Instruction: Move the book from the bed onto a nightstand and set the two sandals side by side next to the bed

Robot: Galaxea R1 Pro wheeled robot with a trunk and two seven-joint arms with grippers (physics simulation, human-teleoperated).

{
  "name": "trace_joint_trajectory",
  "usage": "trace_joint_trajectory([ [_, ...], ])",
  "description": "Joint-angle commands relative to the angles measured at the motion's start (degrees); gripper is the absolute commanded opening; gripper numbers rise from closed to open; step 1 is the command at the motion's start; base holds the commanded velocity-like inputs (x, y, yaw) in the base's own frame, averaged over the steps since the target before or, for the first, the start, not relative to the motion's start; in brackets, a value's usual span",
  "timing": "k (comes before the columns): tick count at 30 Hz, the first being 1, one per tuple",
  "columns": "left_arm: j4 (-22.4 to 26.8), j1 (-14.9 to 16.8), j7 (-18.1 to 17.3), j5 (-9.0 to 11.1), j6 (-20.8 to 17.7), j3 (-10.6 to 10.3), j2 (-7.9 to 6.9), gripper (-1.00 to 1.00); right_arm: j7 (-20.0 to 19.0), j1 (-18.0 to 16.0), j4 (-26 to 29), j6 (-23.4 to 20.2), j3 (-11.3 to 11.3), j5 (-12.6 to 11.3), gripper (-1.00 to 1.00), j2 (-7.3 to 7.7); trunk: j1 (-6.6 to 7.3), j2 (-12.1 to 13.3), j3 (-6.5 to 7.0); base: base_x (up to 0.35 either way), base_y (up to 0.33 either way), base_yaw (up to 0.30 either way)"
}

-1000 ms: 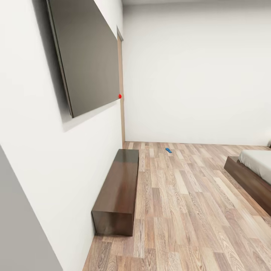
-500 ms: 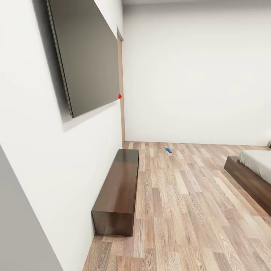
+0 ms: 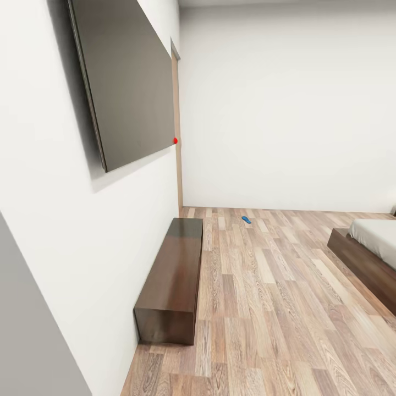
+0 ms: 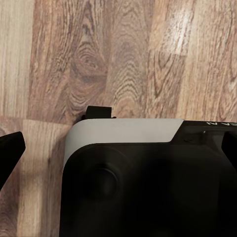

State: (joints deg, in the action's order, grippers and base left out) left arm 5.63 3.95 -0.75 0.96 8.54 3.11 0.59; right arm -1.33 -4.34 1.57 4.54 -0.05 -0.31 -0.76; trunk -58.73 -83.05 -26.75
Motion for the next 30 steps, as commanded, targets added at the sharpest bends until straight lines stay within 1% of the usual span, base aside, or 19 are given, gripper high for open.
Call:
trace_joint_trajectory([
  [1,-0.05,0.04,-0.08,0.1,0.18,0.29,0.02,1.0,-0.14,-0.04,-0.06,0.2,-0.02,-0.04,1.0,0.0,0.0,-0.03,-0.06,0.0,0.0,0.0],
  [30,-0.05,0.04,-0.08,0.1,0.18,0.29,0.02,1.0,-0.14,-0.04,-0.06,0.2,-0.02,-0.04,1.0,0.0,0.0,-0.03,-0.05,0.0,0.0,0.0],
])
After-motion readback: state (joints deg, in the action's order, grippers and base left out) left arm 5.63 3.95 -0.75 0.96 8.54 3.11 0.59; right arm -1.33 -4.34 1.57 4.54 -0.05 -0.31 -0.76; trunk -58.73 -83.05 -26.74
